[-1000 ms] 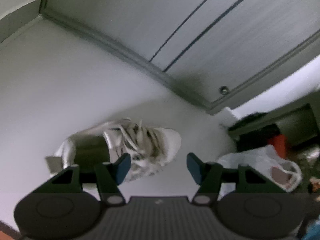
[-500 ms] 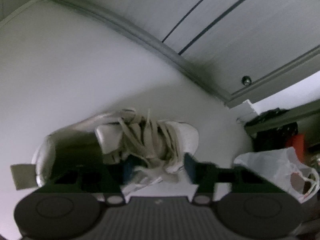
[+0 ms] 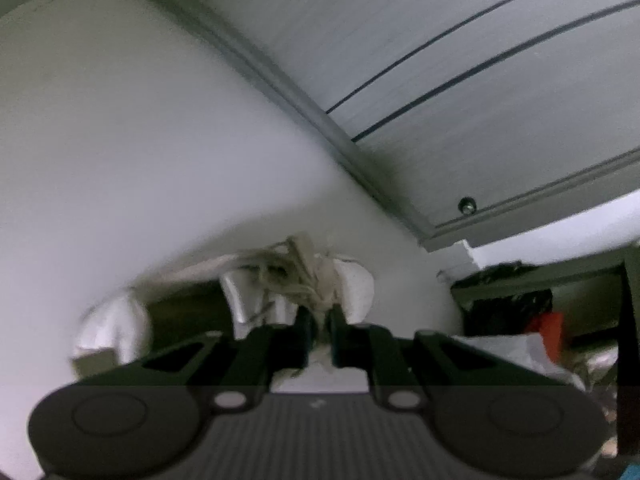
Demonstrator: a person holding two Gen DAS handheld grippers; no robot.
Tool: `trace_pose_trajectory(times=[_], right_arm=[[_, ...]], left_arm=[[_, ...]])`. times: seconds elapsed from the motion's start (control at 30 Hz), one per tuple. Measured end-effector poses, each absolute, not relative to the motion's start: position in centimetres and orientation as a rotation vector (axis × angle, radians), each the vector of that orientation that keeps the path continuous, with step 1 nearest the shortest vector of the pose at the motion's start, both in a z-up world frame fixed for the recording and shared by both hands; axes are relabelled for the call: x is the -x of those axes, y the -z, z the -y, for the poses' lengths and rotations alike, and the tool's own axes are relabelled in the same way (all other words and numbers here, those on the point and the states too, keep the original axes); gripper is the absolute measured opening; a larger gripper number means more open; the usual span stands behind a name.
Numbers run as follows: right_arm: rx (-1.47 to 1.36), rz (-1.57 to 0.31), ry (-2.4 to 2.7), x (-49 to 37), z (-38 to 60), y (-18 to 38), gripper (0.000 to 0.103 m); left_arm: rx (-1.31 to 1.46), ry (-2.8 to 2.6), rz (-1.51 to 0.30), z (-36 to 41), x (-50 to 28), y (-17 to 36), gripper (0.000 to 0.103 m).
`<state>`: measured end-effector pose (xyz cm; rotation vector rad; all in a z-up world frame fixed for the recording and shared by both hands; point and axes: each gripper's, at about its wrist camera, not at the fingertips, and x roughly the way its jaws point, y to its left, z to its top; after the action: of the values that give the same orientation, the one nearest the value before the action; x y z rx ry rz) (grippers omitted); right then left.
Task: Organize scattered shoes
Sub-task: 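Close the left tool on the white-silver sneaker's laces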
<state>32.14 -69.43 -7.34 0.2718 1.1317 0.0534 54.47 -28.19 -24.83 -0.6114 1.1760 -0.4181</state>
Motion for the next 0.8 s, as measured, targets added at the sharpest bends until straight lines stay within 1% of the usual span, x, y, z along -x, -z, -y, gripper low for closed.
trace_pose_trajectory(times=[0.03, 0.13, 0.27, 0.3, 0.37, 0.43, 0.5, 0.6, 0.63, 0.67, 0.7, 0.73, 0.8], right_arm=[[-0.270, -1.130, -0.051, -32.1, 69.4, 7.3, 0.094], [-0.267, -1.126, -0.045, -32.2, 69.4, 7.3, 0.094], [-0.271, -1.123, -0.047, -32.1, 69.4, 7.3, 0.094], [-0.273, -1.125, -0.048, -32.1, 69.4, 7.4, 0.094], [-0.275, -1.128, -0.050, -32.0, 69.3, 7.4, 0.094], [-0.269, -1.127, -0.054, -32.0, 69.2, 7.4, 0.094], [-0.264, -1.122, -0.057, -31.9, 69.2, 7.4, 0.094], [-0.268, -1.120, -0.056, -31.9, 69.2, 7.3, 0.094], [-0.270, -1.120, -0.057, -31.9, 69.2, 7.3, 0.094], [-0.270, -1.120, -0.059, -31.9, 69.2, 7.3, 0.094], [-0.269, -1.119, -0.060, -31.9, 69.2, 7.3, 0.094], [-0.268, -1.117, -0.061, -31.9, 69.2, 7.3, 0.094], [-0.265, -1.115, -0.063, -31.9, 69.2, 7.2, 0.094]], left_arm=[[0.610, 0.406, -1.176, 28.4, -54.5, 25.1, 0.029], [0.614, 0.367, -1.178, 29.1, -54.8, 25.8, 0.034], [0.627, 0.355, -1.162, 29.5, -55.1, 25.8, 0.036], [0.634, 0.356, -1.160, 29.4, -55.1, 25.9, 0.039], [0.673, 0.363, -1.152, 29.1, -55.4, 26.2, 0.055], [0.761, 0.357, -1.139, 28.9, -55.5, 26.6, 0.061], [0.736, 0.345, -1.137, 29.5, -55.6, 26.4, 0.062], [0.672, 0.329, -1.136, 30.8, -55.7, 25.9, 0.060], [0.657, 0.349, -1.142, 31.2, -55.8, 25.7, 0.050], [0.651, 0.368, -1.152, 31.4, -55.9, 25.8, 0.035], [0.618, 0.361, -1.161, 31.5, -55.8, 25.7, 0.028], [0.584, 0.354, -1.169, 31.5, -55.7, 25.7, 0.013], [0.570, 0.358, -1.164, 31.1, -55.5, 25.6, 0.014]])
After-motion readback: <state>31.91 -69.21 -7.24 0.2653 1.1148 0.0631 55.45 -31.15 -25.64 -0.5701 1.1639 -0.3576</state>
